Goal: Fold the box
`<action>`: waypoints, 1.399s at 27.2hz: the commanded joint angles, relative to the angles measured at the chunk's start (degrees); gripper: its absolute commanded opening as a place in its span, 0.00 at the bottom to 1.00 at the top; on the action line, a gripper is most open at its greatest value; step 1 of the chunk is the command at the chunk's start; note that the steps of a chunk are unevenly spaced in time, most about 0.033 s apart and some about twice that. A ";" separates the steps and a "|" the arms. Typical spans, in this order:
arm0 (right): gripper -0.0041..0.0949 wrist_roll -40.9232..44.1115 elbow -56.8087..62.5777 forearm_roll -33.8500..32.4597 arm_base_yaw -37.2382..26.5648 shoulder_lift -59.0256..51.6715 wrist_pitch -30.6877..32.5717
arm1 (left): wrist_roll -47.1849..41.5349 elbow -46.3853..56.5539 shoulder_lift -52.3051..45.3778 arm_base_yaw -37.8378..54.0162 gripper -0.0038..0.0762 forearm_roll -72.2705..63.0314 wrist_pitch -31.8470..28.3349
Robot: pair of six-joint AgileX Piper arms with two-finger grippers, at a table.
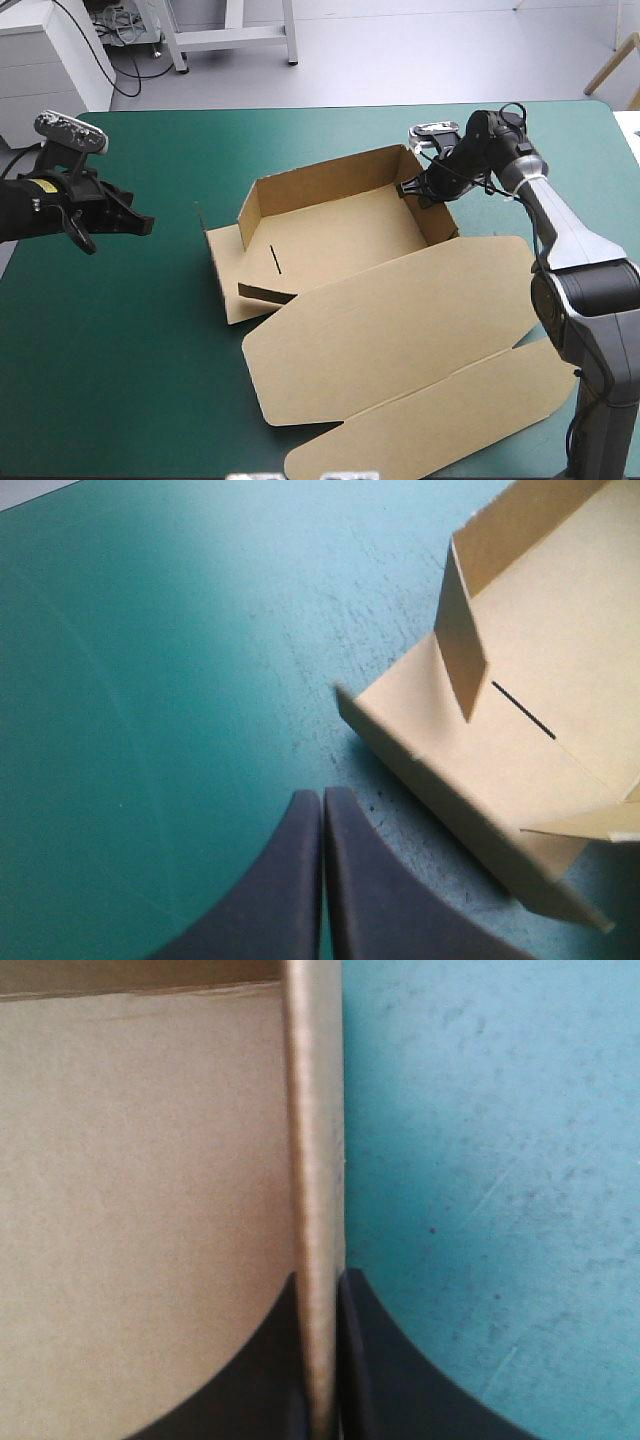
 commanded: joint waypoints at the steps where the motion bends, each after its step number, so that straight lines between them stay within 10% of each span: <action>1: 0.02 -0.59 -1.81 1.73 -2.10 -7.91 -0.83 | -1.15 -1.20 -1.18 -0.01 0.04 -1.08 -2.96; 15: 0.02 -9.91 -1.70 14.59 -23.23 -29.01 4.61 | -3.93 -1.20 -1.05 -0.01 0.04 3.59 -2.61; 25: 0.02 -11.65 -1.70 16.87 -26.06 -35.43 4.61 | -0.77 -1.07 3.42 0.33 0.07 -5.31 -0.99; 38: 0.02 -11.64 1.49 20.00 -25.91 -37.59 4.61 | 32.77 21.56 11.40 15.14 0.06 -45.66 0.30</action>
